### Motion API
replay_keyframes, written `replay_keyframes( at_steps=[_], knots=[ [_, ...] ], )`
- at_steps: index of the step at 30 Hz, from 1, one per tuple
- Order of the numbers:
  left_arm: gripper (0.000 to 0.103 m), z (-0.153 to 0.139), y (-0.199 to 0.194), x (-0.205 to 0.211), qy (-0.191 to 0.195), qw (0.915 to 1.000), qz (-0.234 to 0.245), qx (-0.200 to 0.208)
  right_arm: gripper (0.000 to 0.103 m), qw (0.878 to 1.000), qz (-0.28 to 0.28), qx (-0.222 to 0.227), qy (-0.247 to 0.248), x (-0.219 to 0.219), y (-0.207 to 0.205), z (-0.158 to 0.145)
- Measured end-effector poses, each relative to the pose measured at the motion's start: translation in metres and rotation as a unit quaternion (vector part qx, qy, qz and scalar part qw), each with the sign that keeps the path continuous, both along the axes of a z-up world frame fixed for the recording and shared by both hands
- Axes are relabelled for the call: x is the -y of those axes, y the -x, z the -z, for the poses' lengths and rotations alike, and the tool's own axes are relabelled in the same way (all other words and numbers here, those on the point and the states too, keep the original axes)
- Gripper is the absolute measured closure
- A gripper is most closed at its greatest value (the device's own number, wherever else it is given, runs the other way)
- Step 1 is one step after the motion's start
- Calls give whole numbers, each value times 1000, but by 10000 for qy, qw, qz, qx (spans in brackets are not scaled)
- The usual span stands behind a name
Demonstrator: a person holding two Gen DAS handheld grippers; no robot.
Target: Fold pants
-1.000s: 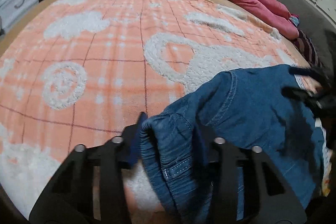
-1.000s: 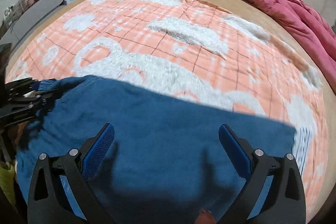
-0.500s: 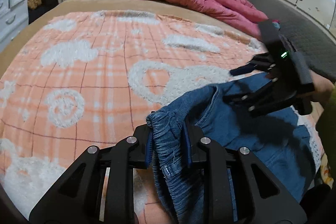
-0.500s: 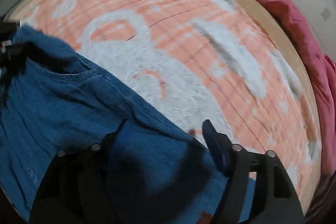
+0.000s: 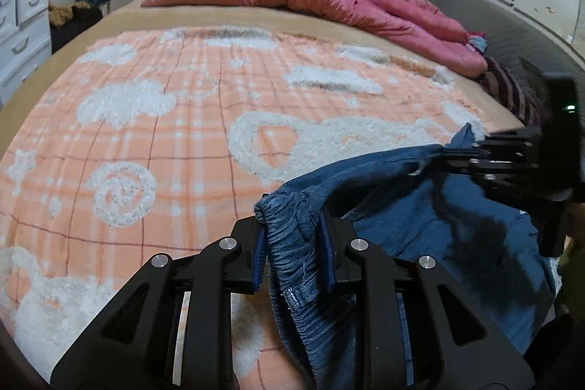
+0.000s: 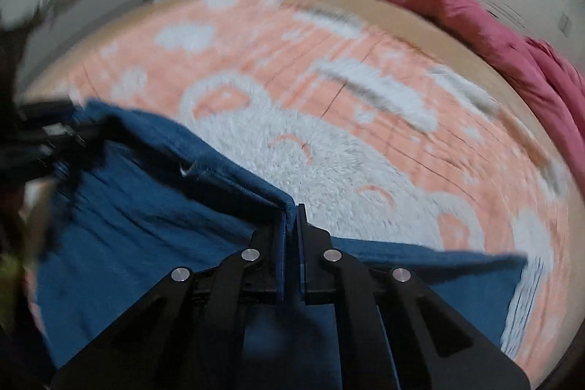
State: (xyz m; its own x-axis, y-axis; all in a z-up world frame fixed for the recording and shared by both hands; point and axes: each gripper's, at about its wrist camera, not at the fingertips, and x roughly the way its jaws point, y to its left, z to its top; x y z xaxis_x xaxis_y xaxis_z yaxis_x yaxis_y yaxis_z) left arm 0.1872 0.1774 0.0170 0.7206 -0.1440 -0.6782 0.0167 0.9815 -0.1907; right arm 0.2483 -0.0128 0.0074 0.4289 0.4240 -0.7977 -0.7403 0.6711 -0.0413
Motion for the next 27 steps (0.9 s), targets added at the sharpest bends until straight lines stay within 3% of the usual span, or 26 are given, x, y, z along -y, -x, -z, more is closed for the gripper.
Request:
replay_keyframes(
  at_steps=[2, 6, 12, 20, 27],
  knots=[
    [86, -7, 8, 4, 40, 9999, 39, 137, 99, 9995, 123, 59, -275, 13, 14, -13],
    [86, -21, 36, 22, -280, 9981, 155, 518, 99, 9979, 203, 178, -583, 38, 52, -34],
    [85, -35, 87, 45, -445, 9935, 314, 999, 99, 9967, 202, 237, -745, 68, 110, -39],
    [78, -12, 142, 61, -486, 9944, 556, 760, 99, 9971, 13, 10, -761, 92, 185, -15],
    [78, 5, 173, 73, -723, 9943, 704, 341, 98, 9968, 14, -167, -779, 98, 216, 10]
  ],
)
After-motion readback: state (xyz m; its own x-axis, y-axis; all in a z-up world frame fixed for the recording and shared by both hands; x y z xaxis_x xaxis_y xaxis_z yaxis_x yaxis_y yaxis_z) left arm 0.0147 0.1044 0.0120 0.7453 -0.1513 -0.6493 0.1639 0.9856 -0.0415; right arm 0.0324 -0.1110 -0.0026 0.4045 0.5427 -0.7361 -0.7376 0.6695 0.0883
